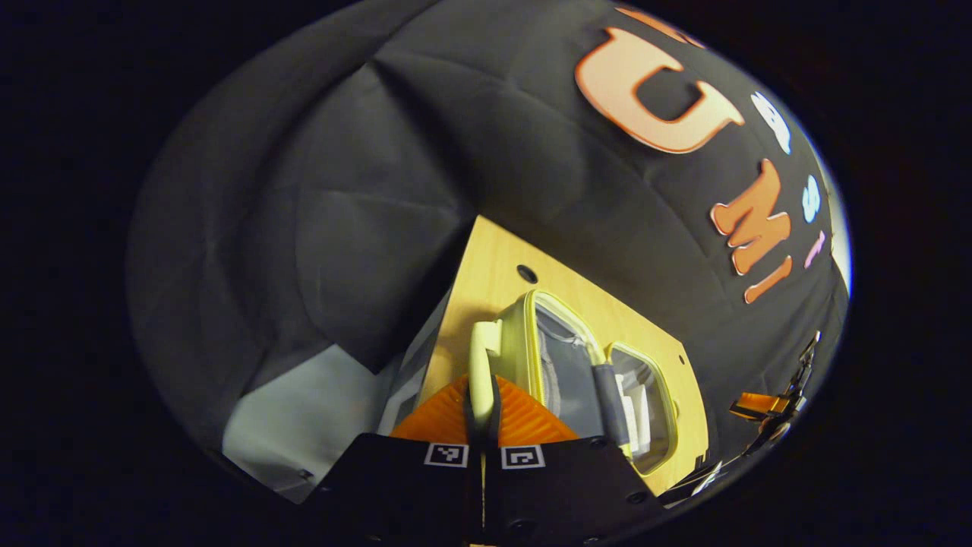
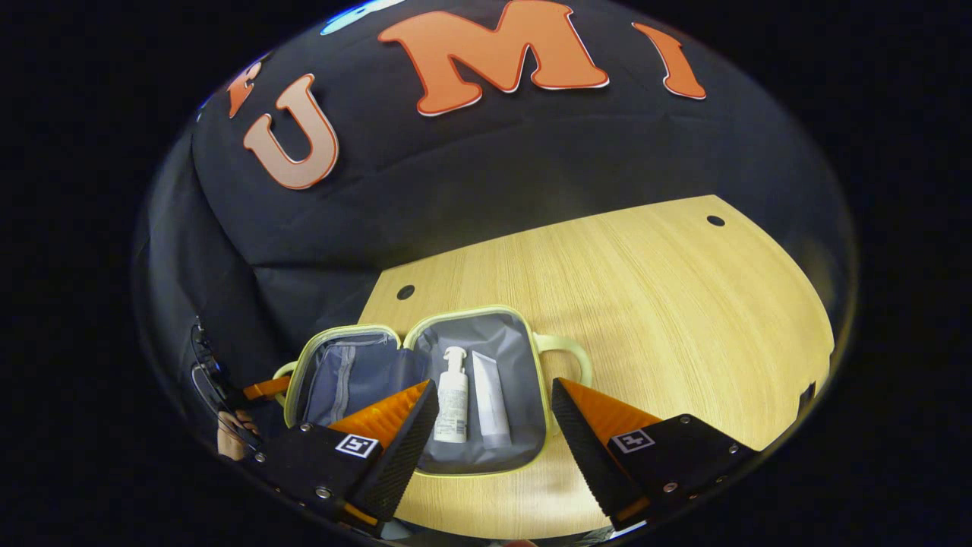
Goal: First open the suitcase, pack the skin care products into it, and then close the suitcase.
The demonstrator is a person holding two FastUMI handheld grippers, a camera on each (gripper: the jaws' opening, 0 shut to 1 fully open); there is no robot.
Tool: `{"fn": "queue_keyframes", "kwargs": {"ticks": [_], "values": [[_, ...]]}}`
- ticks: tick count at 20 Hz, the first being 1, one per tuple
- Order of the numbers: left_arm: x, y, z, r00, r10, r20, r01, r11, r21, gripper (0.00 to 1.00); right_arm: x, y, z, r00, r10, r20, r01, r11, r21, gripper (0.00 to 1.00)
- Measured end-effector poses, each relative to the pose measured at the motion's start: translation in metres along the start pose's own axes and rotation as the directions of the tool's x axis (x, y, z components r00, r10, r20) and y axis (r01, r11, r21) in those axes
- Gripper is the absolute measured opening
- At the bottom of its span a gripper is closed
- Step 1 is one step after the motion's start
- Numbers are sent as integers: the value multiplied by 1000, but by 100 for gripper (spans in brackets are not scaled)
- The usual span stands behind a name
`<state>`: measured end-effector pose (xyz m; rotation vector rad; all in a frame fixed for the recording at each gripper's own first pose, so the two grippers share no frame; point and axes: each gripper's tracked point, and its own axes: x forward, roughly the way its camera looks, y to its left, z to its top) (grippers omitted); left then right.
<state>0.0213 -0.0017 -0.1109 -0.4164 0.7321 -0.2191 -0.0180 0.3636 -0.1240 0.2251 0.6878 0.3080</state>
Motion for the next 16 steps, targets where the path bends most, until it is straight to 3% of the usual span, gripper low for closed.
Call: {"fn": "queue_keyframes", "kwargs": {"ticks": [7,16], "values": [[-54,-148,40,995,-81,52,70,979,193,1,-34,-34,54,992,50,117,-51,999,8,96],[-32,-328,15,984,-175,22,157,927,339,2,-102,-149,143,943,-14,332,45,995,-87,96]]}}
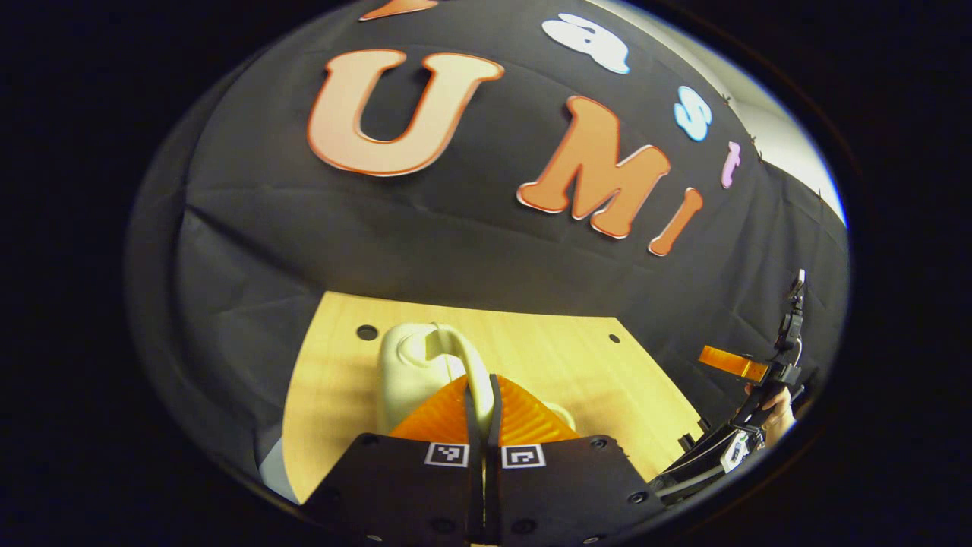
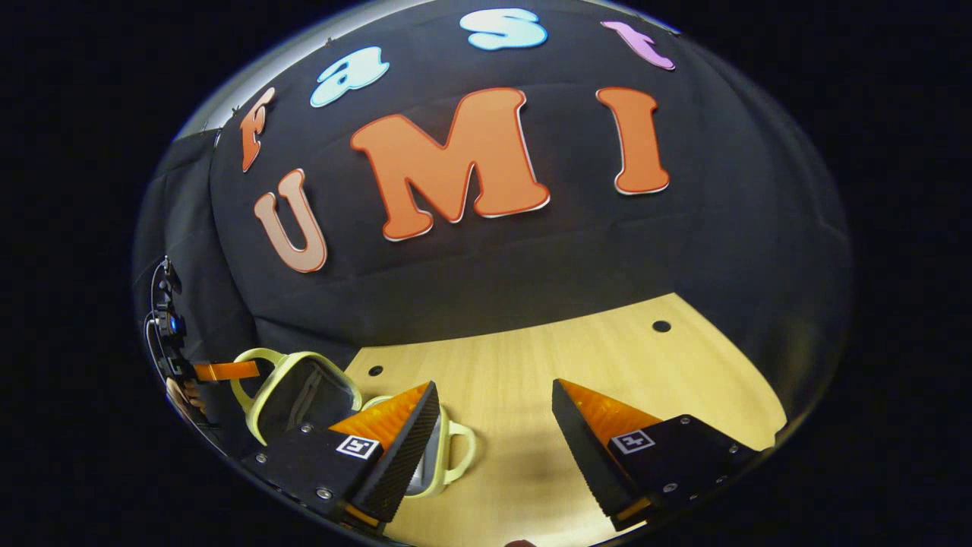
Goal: First open the suitcase, pack the skin care products into it, and then close the suitcase.
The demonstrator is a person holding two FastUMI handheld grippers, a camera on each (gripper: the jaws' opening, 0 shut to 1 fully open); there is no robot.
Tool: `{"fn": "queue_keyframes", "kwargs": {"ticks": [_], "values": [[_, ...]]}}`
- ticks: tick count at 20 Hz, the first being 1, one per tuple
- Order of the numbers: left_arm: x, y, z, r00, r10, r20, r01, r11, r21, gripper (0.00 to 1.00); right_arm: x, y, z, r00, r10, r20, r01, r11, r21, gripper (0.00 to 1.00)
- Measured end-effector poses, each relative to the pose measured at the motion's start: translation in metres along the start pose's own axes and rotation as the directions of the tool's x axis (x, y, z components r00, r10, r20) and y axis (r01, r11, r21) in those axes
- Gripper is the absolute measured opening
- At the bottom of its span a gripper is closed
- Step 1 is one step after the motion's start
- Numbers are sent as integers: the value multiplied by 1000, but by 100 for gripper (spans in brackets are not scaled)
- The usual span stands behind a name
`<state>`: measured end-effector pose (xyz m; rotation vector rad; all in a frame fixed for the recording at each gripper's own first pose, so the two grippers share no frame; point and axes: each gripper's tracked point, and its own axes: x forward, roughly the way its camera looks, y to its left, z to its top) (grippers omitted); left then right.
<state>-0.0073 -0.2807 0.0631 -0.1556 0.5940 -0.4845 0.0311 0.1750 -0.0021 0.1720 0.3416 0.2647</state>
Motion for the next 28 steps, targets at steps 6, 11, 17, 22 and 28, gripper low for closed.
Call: {"fn": "queue_keyframes", "kwargs": {"ticks": [6,11,17,22,28], "values": [[83,-98,-46,995,-74,-72,76,997,16,2,-7,-68,-3,999,-31,18,31,999,-20,95],[154,-135,-112,981,-43,-191,52,998,40,2,-1,-119,-19,999,-44,-2,44,996,-73,95],[216,-142,-184,963,64,-261,-50,997,60,2,15,-151,-41,999,-11,-38,8,997,-72,95],[224,-140,-190,964,151,-220,-126,984,124,9,23,-164,-57,998,4,-63,-11,994,-111,95],[214,-153,-167,967,174,-185,-169,985,42,25,23,-156,-55,996,3,-92,-12,995,-97,95]]}}
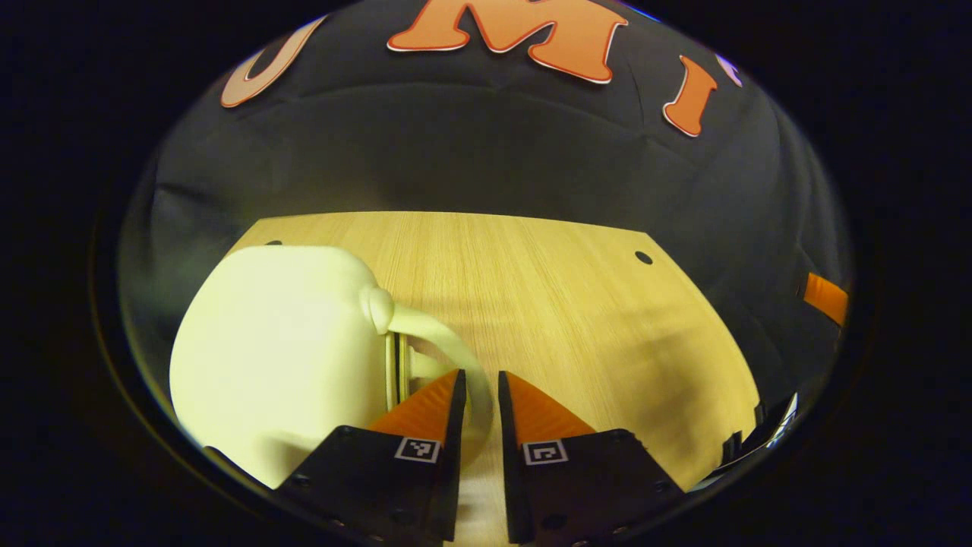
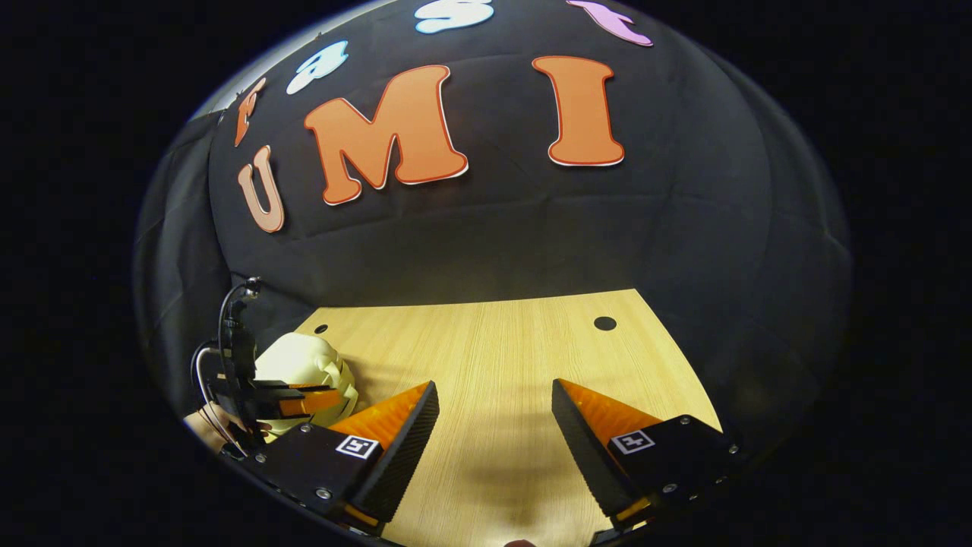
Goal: First open the suitcase, pack the skin care products into it, and then close the suitcase.
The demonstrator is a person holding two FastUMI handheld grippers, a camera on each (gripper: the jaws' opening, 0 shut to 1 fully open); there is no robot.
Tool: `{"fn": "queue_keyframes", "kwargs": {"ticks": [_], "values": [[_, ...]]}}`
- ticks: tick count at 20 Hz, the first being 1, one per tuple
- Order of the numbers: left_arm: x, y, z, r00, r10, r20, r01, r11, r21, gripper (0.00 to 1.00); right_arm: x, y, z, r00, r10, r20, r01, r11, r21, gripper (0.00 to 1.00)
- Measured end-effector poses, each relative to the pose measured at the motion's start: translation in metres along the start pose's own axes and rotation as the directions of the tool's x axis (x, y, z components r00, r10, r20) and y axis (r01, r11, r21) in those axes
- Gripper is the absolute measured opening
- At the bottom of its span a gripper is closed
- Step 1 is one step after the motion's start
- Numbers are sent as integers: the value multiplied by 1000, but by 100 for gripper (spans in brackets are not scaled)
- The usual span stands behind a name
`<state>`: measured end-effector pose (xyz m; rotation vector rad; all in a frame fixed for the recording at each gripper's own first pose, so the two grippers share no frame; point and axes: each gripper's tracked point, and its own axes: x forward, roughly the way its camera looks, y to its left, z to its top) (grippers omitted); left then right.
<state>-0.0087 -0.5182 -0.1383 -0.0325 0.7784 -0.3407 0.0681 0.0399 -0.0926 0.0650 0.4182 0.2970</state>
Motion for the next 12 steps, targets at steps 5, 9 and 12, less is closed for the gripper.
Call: {"fn": "queue_keyframes", "kwargs": {"ticks": [5,9,12], "values": [[-49,-7,60,990,20,140,-26,999,35,100,-8,20,4,1000,-11,9,11,1000,-7,96],[-112,-6,117,948,53,314,-86,992,94,99,-34,41,30,995,-34,97,36,999,-21,95],[-168,3,142,899,74,432,-137,984,117,98,-58,52,54,983,-62,176,70,997,-40,96]]}}
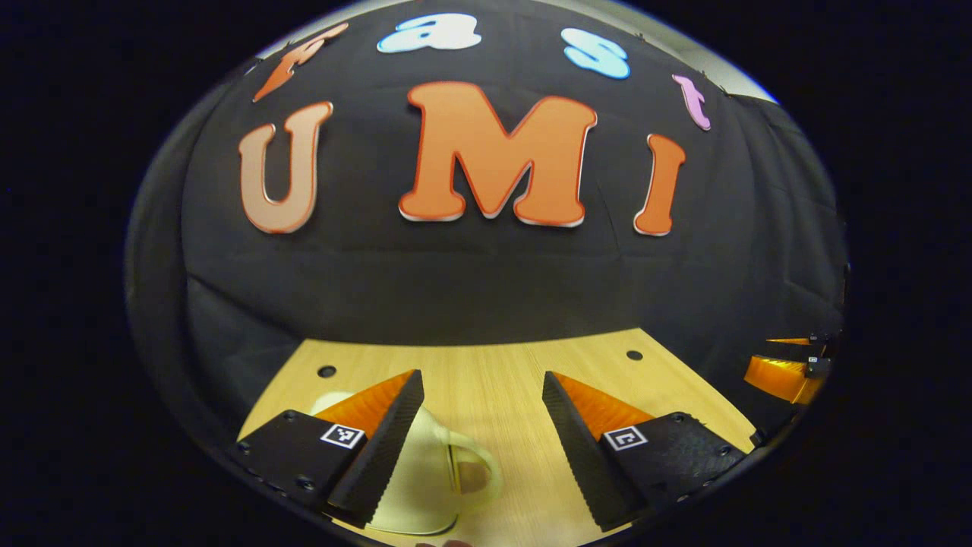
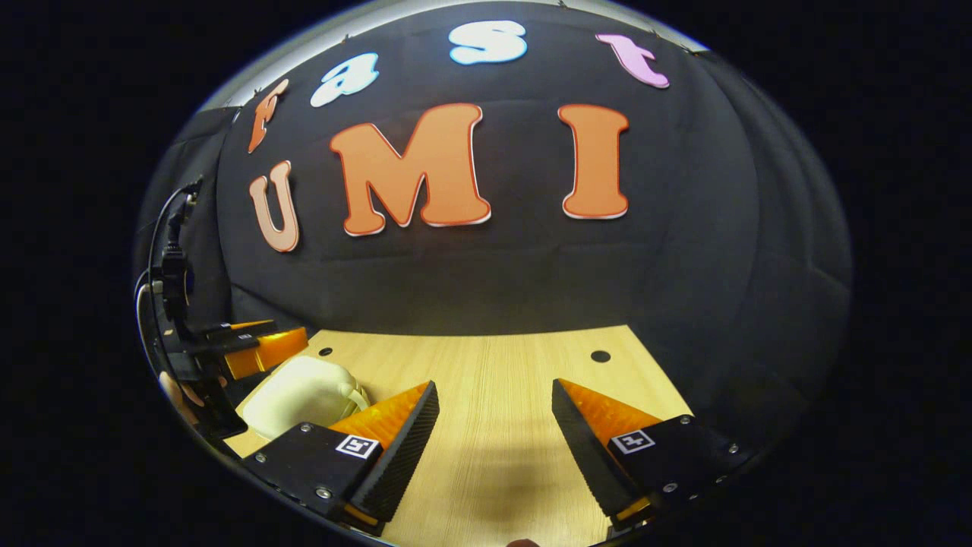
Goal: First open the suitcase, pack the skin care products into it, and then close the suitcase.
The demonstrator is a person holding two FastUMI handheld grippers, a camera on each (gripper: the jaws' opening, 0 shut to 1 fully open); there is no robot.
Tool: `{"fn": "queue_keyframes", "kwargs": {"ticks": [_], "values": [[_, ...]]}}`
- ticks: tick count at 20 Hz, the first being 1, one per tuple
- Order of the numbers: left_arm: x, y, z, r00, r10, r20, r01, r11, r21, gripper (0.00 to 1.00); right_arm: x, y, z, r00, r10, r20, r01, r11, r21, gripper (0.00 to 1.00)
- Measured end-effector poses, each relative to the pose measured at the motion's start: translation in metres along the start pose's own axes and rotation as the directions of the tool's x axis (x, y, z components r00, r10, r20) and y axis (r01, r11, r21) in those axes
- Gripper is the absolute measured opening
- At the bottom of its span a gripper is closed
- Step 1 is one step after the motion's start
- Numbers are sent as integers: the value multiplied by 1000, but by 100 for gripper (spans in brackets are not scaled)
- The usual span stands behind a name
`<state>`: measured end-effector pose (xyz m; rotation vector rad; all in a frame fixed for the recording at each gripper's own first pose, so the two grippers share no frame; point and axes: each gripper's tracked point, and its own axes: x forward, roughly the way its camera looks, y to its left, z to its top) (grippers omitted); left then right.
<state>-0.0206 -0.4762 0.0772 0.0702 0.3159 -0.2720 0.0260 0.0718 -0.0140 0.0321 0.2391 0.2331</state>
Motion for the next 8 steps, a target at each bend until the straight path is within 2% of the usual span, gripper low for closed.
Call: {"fn": "queue_keyframes", "kwargs": {"ticks": [4,8], "values": [[-63,23,61,989,12,149,-15,1000,21,98,-30,9,18,996,-34,83,35,999,-2,95],[-109,37,97,968,29,250,-35,999,19,98,-56,6,23,986,-82,143,85,996,-10,95]]}}
